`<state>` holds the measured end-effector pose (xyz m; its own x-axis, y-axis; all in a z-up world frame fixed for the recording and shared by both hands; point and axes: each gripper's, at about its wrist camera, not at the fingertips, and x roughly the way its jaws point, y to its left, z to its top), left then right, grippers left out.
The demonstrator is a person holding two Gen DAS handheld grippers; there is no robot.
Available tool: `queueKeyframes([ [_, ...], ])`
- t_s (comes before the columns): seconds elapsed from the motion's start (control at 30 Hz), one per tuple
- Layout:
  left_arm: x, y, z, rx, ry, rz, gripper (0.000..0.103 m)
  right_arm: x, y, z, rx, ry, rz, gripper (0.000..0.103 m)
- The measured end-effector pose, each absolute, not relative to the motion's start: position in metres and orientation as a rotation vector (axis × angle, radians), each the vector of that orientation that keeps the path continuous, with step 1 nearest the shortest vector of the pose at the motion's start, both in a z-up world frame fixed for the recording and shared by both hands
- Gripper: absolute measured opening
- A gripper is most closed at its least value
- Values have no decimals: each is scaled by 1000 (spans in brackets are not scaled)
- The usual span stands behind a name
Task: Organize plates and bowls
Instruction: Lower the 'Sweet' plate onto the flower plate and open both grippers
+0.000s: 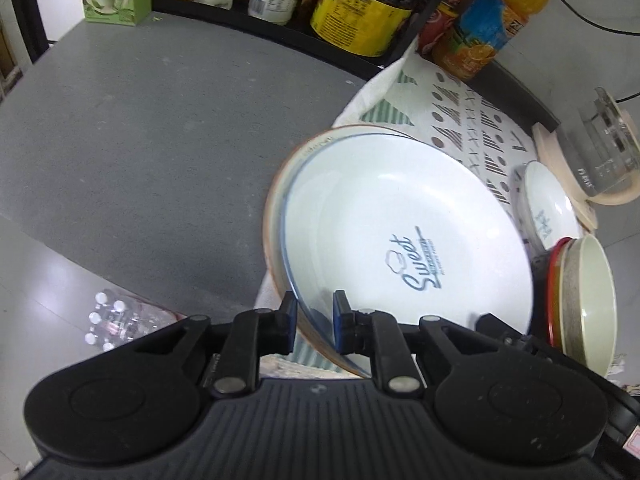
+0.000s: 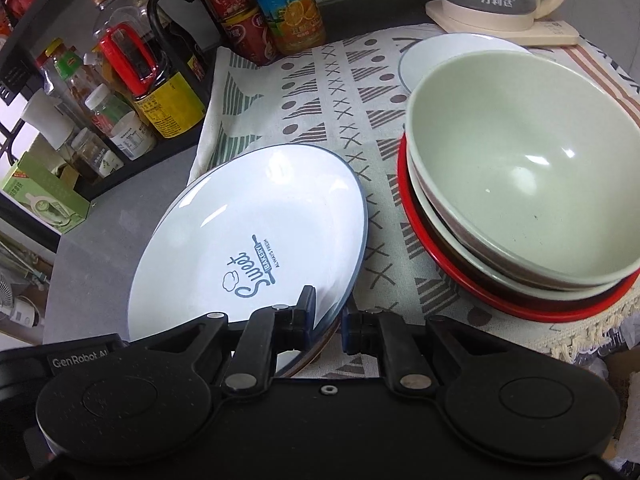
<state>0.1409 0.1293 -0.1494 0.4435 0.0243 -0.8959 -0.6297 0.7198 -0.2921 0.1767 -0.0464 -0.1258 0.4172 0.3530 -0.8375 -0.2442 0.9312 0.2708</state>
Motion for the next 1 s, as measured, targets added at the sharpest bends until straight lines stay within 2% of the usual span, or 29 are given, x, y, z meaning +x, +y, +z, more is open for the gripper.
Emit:
queueKeyframes([
  [0.27,140,139,-149,-668,1039,470,16,179,-51,-129,124,1095,385,11],
  [0.37,142,143,-153,-685,1041,474,19,178,-51,-129,115,1095,387,11],
  [1.0,149,160,-163,-713,1024,511,25,187,-43,-144,99,1159,367,16],
])
